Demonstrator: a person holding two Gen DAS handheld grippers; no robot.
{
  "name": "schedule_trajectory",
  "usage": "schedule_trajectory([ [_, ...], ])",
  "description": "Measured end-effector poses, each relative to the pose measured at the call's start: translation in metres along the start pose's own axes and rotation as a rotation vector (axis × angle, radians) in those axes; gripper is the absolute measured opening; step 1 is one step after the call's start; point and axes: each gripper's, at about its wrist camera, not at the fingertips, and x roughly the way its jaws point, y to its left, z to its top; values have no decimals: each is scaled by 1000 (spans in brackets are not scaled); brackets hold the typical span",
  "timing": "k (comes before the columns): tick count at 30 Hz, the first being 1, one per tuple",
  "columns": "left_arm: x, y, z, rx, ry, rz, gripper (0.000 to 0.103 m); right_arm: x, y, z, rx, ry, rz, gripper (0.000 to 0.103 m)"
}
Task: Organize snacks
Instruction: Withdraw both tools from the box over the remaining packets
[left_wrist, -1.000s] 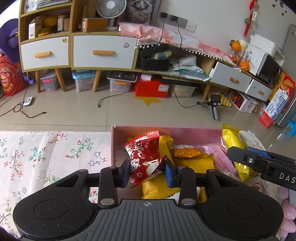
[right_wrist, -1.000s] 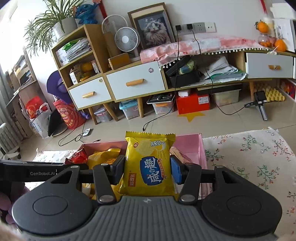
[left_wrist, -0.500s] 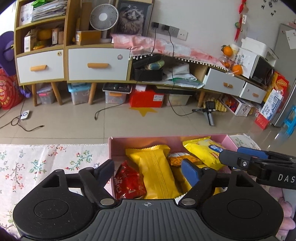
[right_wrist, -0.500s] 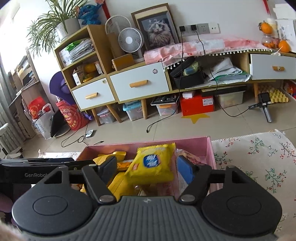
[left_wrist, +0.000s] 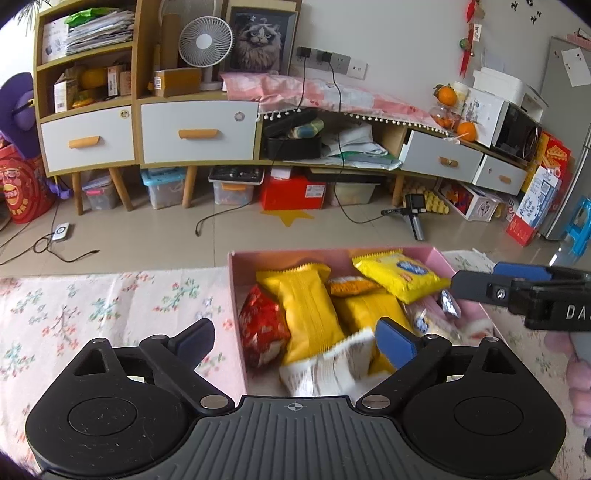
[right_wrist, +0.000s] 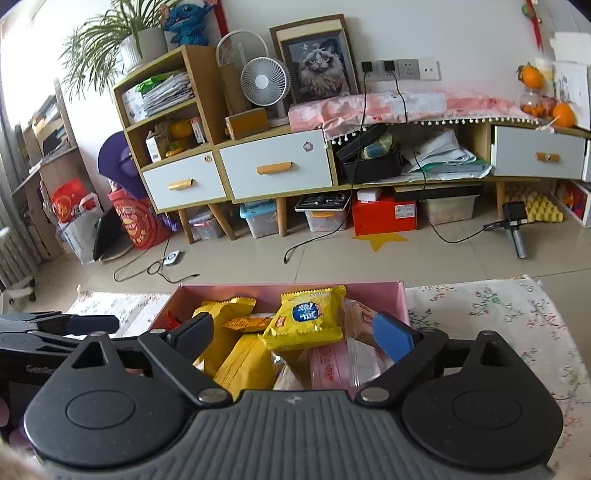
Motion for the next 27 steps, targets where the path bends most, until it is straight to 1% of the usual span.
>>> schedule_trajectory([
  [5, -18, -2, -15, 0, 5, -2, 96, -9, 3, -6, -37, 26, -21, 96],
  [8, -27, -3, -25, 9, 13, 10, 96, -16, 6, -12, -65, 47, -31, 96],
  [11, -36, -5, -36, 17, 16, 13, 96, -21, 7, -17, -83, 68, -28, 96],
  [16, -44, -9, -55, 31, 28, -2, 96, -31, 10, -29, -110, 97, -23, 96],
  [20, -44, -11, -73, 39, 35, -27, 96, -36, 9, -40, -127, 118, -26, 96],
  [25, -39, -15, -92, 84, 43, -74, 95, -40, 2, -55, -126, 137, -42, 96],
  [27, -36, -16, -98, 99, 36, -99, 94, -40, -2, -63, -127, 156, -49, 92],
])
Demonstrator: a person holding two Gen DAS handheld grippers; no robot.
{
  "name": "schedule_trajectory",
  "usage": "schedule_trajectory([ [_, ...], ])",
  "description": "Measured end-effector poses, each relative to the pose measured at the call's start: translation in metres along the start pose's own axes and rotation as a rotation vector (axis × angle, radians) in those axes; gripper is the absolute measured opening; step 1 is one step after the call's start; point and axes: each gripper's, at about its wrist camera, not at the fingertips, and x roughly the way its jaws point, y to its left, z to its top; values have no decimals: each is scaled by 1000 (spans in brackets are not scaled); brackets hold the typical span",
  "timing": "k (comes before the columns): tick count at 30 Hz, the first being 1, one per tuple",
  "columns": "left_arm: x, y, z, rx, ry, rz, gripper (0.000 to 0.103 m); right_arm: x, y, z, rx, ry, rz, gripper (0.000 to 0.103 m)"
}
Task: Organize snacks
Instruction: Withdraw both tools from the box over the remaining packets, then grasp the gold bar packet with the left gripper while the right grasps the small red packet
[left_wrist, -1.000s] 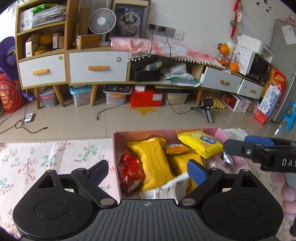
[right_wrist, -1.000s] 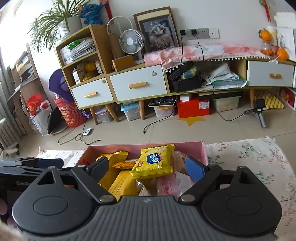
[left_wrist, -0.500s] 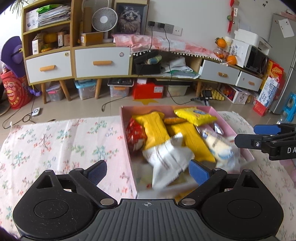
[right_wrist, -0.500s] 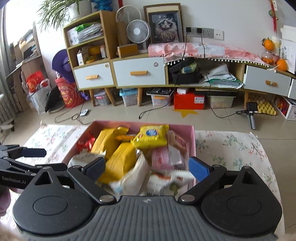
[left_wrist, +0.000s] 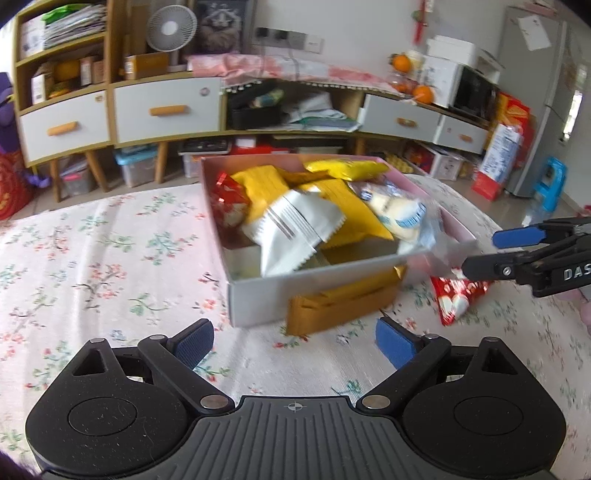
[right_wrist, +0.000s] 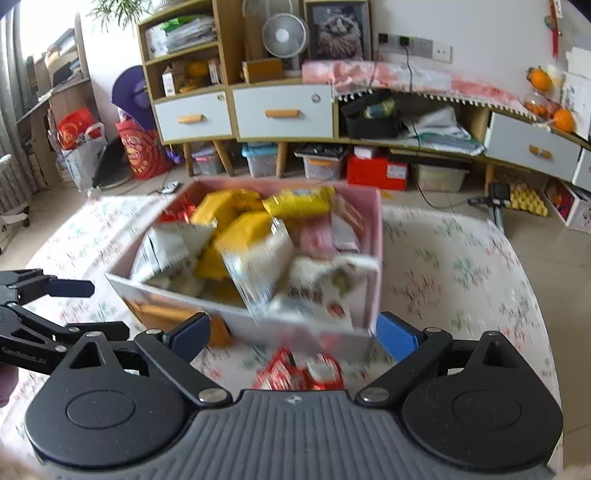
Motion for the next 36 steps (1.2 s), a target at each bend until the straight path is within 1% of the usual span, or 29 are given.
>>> schedule_trajectory([
  [2, 3, 0, -3, 20, -6, -25, 92, 2, -2, -6, -10, 20, -6, 88],
  [4, 6, -2, -6, 46, -10, -41, 83, 3, -4, -11, -24, 33, -7, 82],
  [5, 7, -2, -7, 55, -15, -47, 81, 4, -4, -13, -28, 38, -4, 79],
  [6, 8, -3, -7, 60, -20, -55, 77, 4, -5, -14, -30, 43, 1, 76],
  [7, 8, -3, -6, 62, -25, -63, 73, 4, -5, -15, -31, 46, 8, 74],
  [9, 10, -3, -5, 60, -36, -78, 70, 4, -6, -17, -29, 51, 18, 67],
  [11, 11, -5, -3, 64, -43, -86, 66, 5, -6, -18, -30, 55, 27, 62],
  [12, 12, -6, -3, 66, -41, -94, 64, 5, -6, -18, -32, 54, 29, 61],
  [16, 12, -11, -2, 99, -47, -131, 53, 5, -6, -20, -32, 53, 40, 58],
  [17, 11, -13, -3, 108, -46, -142, 52, 6, -6, -20, -31, 53, 43, 57],
  [20, 8, -18, -3, 141, -41, -177, 50, 6, -7, -22, -33, 58, 48, 55],
  [22, 7, -22, -4, 163, -30, -207, 48, 6, -7, -23, -36, 59, 50, 54],
  [26, 7, -35, -7, 223, -1, -239, 47, 5, -8, -24, -41, 64, 50, 53],
  [29, 10, -46, -7, 293, 8, -210, 50, 6, -9, -24, -40, 73, 56, 54],
  [31, 16, -50, -5, 321, 23, -186, 56, 7, -9, -24, -40, 75, 57, 54],
  [33, 23, -52, -2, 327, 33, -172, 57, 8, -8, -25, -44, 78, 58, 58],
  [36, 31, -53, 3, 328, 42, -167, 61, 12, -6, -26, -50, 85, 56, 62],
])
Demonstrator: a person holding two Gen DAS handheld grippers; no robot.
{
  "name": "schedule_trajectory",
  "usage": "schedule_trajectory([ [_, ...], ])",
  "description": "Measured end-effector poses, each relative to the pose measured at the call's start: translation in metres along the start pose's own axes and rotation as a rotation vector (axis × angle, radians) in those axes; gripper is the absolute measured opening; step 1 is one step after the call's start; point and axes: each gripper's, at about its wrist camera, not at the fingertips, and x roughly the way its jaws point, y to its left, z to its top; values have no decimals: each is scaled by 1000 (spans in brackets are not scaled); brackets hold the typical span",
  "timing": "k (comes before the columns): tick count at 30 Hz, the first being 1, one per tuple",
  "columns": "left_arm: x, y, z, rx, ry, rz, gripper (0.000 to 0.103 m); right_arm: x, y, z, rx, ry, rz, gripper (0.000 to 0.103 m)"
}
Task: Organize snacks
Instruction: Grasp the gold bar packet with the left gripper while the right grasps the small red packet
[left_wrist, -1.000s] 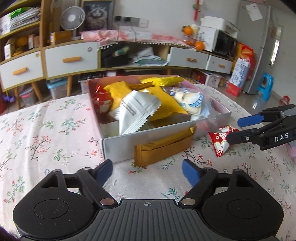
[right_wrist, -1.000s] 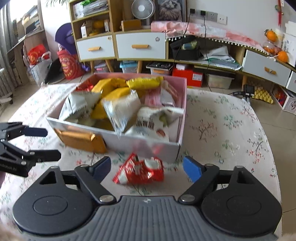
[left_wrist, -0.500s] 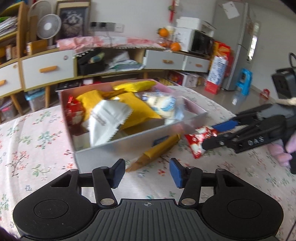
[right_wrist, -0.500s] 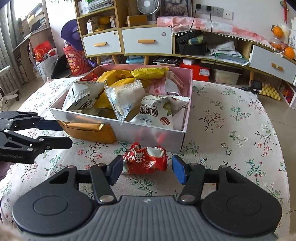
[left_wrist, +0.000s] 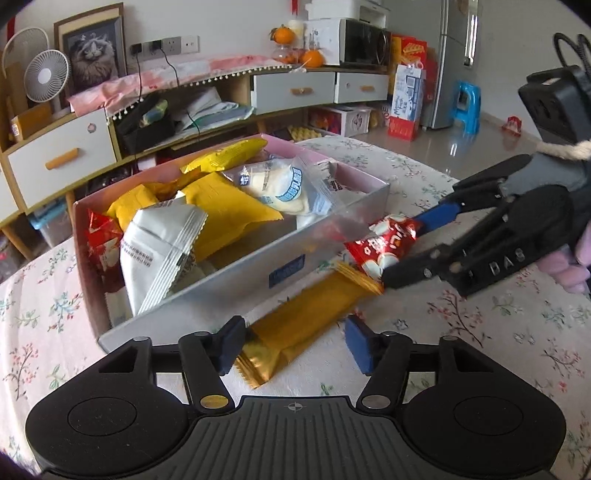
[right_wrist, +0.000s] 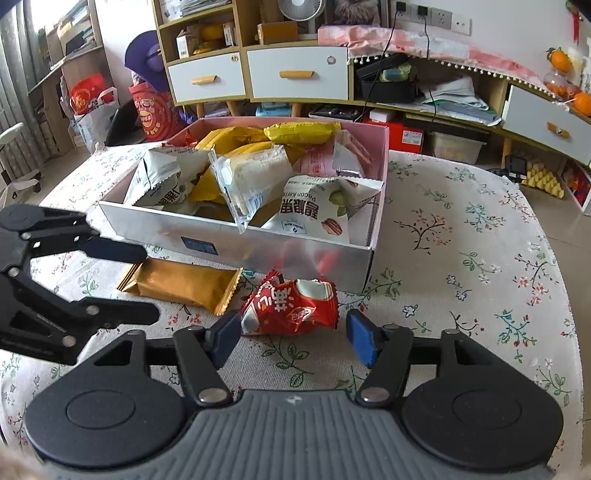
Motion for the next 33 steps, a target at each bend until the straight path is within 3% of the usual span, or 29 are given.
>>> schedule_trajectory([
  [7, 12, -7, 7, 27, 21, -21, 66, 1, -8, 4, 27, -26, 19, 63],
  [17, -12, -17, 1, 82, 86, -169, 67, 2, -13, 0, 20, -19, 86, 37],
  [23, -3, -18, 8, 99, 83, -96, 68, -4, -17, -2, 8, -23, 106, 34],
  [29, 20, -31, 25, 178, 99, -80, 68, -12, -29, -6, 3, -12, 106, 34],
  [33, 32, -36, 32, 208, 113, -75, 69, -13, -38, -11, 22, -9, 102, 45],
])
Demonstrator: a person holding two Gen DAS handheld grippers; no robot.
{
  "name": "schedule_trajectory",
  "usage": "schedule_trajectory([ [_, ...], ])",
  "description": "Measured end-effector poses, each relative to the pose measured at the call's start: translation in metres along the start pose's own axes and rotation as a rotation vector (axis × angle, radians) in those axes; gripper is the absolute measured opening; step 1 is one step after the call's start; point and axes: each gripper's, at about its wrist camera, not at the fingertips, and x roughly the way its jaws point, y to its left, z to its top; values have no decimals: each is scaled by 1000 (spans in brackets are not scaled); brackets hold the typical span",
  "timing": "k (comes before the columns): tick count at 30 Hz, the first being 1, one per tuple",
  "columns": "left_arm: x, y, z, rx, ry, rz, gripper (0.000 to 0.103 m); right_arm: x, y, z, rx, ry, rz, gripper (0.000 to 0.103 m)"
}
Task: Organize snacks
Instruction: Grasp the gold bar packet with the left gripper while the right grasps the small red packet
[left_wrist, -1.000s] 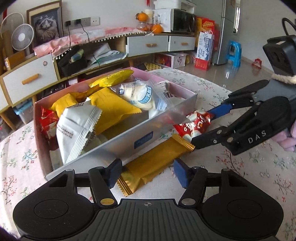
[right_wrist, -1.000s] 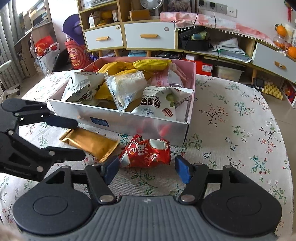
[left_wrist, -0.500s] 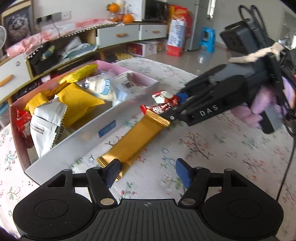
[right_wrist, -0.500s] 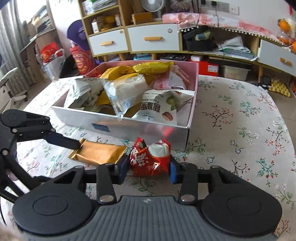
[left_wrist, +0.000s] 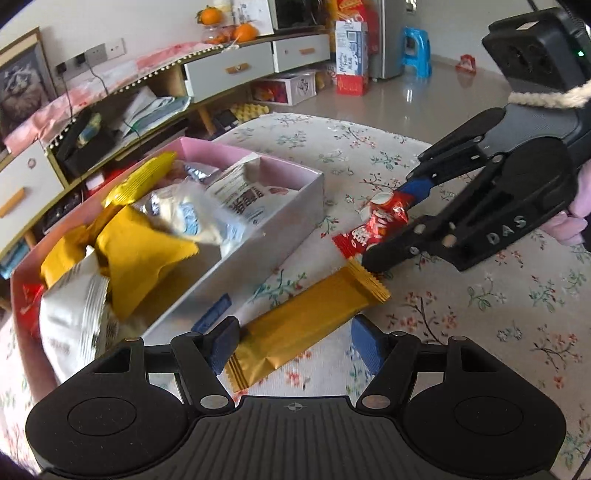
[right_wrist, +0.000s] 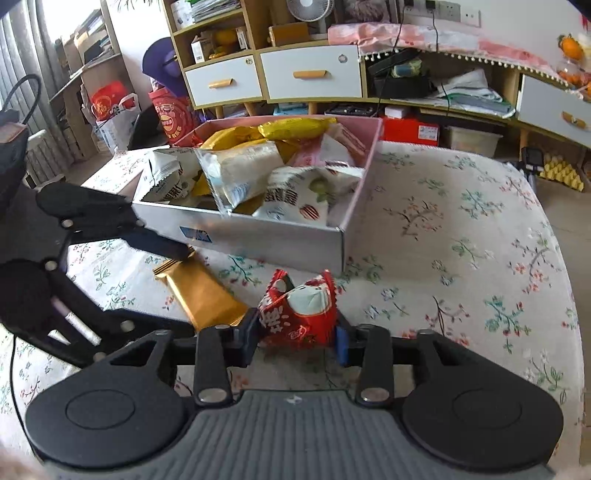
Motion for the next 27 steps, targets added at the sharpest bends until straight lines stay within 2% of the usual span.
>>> schedule_trajectory([
  [3, 2, 0, 2, -15, 12, -18, 69, 0, -2, 1, 1, -3, -8, 55],
  [5, -1, -3, 0, -7, 25, -34, 69, 1, -4, 1, 5, -8, -9, 57],
  [13, -32, -30, -25, 34, 86, -130, 71, 2, -9, -1, 2, -19, -20, 51],
  [17, -37, -35, -26, 71, 83, -74, 72, -1, -13, -3, 2, -14, 3, 52],
  [22, -19, -27, -5, 94, 66, -34, 73, -6, -16, -7, -9, -17, 10, 54],
  [27, 1, -24, 12, 147, 68, -49, 74, -6, -19, -8, -21, -24, 4, 60],
])
